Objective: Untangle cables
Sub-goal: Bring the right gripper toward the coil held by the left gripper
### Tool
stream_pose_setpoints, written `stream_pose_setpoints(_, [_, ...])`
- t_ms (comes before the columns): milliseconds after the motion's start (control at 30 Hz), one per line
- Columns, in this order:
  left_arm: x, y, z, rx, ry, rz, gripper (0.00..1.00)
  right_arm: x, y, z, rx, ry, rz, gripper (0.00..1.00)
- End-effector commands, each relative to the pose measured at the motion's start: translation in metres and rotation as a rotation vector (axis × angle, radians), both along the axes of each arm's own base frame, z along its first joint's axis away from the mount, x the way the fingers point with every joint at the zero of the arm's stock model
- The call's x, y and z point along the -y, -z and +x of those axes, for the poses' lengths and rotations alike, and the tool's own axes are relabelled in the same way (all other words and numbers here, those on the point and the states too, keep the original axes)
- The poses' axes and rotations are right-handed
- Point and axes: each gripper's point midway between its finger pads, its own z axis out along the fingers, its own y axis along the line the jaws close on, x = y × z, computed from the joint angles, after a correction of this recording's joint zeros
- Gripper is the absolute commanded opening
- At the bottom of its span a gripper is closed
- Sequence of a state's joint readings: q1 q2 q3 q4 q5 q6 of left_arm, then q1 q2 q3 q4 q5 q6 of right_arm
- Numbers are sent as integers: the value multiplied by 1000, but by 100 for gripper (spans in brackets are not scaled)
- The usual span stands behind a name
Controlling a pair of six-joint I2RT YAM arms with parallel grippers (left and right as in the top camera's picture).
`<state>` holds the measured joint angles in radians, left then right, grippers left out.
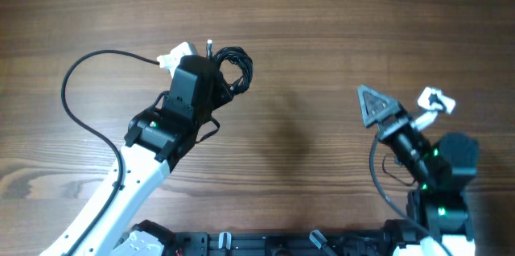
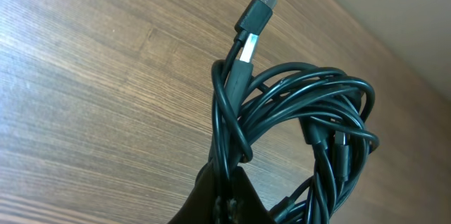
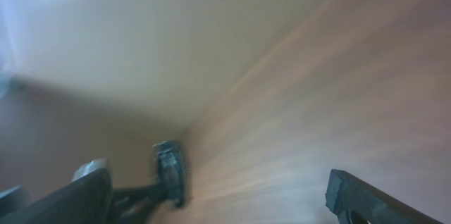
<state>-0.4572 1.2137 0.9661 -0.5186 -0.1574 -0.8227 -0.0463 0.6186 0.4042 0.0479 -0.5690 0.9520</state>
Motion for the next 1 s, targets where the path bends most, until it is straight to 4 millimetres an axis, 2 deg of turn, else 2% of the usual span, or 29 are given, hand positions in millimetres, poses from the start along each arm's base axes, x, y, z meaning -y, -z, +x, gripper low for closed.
stream_pose_setpoints(0, [-3, -2, 3, -6, -93, -73, 4, -37, -2, 2, -108, -256, 182, 100])
stream_pose_setpoints(33, [-2, -2, 3, -7, -90, -74, 4, -38, 1, 8, -132, -259, 211, 93])
stream_pose_setpoints(67, [-1, -2, 3, -11, -83, -79, 4, -43, 2, 13, -134, -302, 236, 83])
stream_pose_setpoints(100, [4, -1, 1, -21, -52, -90, 4, -48, 0, 14, -117, -350, 240, 80])
stream_pose_setpoints(200, [13, 3, -6, -59, -16, -125, 4, -71, -7, 7, -23, -551, 217, 79])
stream_pose_setpoints(267, [11, 5, -8, -83, -52, -148, 4, -91, -3, -1, -14, -657, 210, 79])
stream_pose_setpoints(300, [11, 5, -8, -86, -63, -160, 4, -100, 2, -4, -29, -690, 213, 75])
stream_pose_setpoints(333, [11, 5, -8, -88, -74, -171, 4, -109, 7, -8, -51, -720, 217, 66])
stream_pose_setpoints(367, [11, 5, -7, -87, -74, -173, 4, -121, 14, -13, -78, -754, 222, 52])
stream_pose_setpoints(400, [11, 5, -7, -86, -74, -173, 4, -133, 19, -18, -99, -783, 224, 32])
stream_pose_setpoints(433, [12, 5, -8, -88, -71, -175, 4, -142, 22, -22, -113, -802, 224, 23])
stream_pose_setpoints(500, [17, 5, -10, -100, -50, -193, 4, -160, 26, -27, -125, -809, 221, 13])
stream_pose_setpoints(567, [26, 5, -14, -115, 17, -208, 4, -173, 27, -25, -119, -758, 213, 10])
stream_pose_setpoints(667, [35, 4, -19, -128, 77, -224, 4, -181, 32, -17, -77, -684, 162, 10])
stream_pose_setpoints(733, [42, 3, -23, -143, 111, -253, 4, -185, 33, -17, -73, -666, 156, 5])
stream_pose_setpoints(967, [57, 2, -32, -162, 175, -277, 4, -190, 30, -22, -99, -680, 188, 4])
